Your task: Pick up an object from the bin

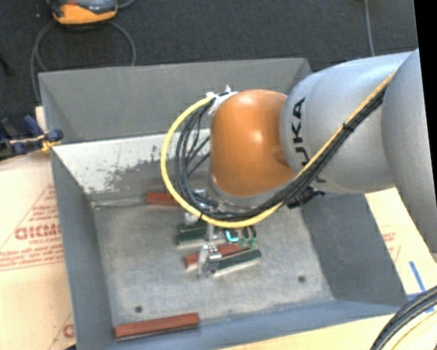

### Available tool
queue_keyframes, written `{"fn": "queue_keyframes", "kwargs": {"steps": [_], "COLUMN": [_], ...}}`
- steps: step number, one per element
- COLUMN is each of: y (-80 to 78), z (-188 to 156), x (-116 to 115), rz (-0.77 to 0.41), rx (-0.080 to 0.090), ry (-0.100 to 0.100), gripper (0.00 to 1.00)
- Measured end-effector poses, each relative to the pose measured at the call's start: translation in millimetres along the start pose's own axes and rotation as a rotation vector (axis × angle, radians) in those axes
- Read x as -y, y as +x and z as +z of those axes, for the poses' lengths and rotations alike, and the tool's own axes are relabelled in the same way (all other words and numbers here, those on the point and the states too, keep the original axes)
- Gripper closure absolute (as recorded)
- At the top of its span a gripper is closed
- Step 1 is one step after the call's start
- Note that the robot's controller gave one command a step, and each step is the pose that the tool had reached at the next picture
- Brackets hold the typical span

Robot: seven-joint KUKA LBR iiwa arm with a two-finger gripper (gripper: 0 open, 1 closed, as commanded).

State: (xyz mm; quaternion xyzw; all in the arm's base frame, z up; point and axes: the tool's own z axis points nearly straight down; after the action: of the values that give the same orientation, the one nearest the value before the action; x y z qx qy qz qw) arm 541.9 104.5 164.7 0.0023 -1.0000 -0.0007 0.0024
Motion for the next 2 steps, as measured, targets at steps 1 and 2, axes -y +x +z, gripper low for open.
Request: {"fn": "queue_keyframes", "kwargs": {"steps": [1, 2], "y": [-1.9, -46.9], "z": [-4.3, 64.2], "x": [0.4, 48.4], "rz": [0.003, -0.072], "rx": [0.008, 0.017], "ry": [-0.001, 0.002], "gripper": [0.00, 0.00]}}
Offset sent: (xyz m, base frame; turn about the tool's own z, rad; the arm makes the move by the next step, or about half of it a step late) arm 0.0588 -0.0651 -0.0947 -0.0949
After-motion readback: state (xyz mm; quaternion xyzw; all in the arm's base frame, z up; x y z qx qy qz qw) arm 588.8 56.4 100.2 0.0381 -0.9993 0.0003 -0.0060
